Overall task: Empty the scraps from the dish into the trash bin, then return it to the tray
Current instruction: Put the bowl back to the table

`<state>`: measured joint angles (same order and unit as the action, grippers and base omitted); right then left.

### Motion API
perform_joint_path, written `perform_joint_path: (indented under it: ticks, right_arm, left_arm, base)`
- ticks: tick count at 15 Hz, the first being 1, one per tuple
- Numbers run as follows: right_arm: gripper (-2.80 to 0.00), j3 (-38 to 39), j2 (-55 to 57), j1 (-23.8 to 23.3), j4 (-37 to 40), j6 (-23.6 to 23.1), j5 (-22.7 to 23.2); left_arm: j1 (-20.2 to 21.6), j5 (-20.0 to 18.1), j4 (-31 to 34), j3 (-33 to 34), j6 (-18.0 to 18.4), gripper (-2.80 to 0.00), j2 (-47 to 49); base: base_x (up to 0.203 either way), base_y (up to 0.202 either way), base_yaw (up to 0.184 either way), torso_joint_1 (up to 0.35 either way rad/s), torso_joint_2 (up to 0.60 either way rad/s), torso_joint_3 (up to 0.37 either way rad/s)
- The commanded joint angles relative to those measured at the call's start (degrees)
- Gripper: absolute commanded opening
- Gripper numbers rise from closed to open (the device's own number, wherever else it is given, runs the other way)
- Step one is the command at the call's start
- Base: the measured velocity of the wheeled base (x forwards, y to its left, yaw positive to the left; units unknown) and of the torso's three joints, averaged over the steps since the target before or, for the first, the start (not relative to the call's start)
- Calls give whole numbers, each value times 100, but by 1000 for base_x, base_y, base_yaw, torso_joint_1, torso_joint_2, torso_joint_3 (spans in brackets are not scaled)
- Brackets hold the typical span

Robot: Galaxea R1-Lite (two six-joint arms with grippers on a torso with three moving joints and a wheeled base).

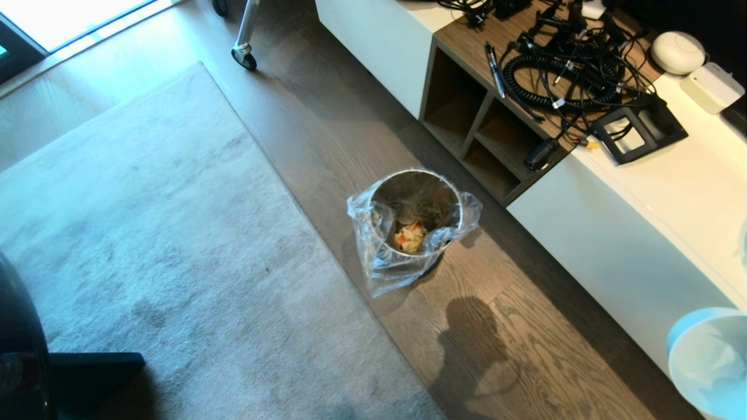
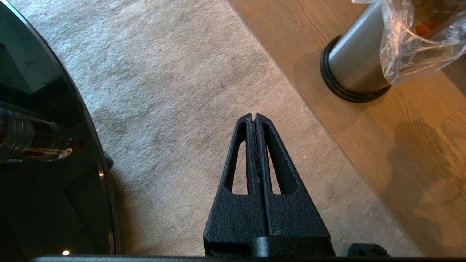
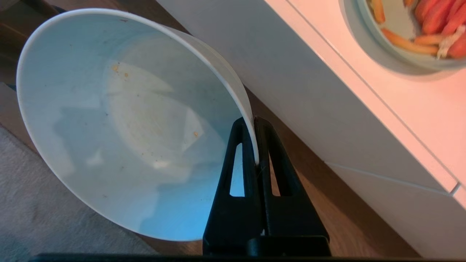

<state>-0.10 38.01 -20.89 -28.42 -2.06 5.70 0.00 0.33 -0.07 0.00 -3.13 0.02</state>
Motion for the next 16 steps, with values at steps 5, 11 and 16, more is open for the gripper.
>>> perform_joint_path:
  ticks: [5, 11, 16]
  right_arm:
    - [-280, 8, -2183, -227, 2454, 307, -130]
    - [-280, 10, -2193, 595, 2692, 297, -623]
    - [-280, 10, -2137, 1180, 2701, 308, -614]
  left_arm:
    - [0, 2, -1, 0, -3, -280, -2]
    - [0, 2, -1, 0, -7, -280, -2]
    - [0, 2, -1, 0, -4, -280, -2]
  base:
    - [0, 0, 0, 0, 0, 0]
    - [0, 0, 0, 0, 0, 0]
    - [0, 0, 0, 0, 0, 0]
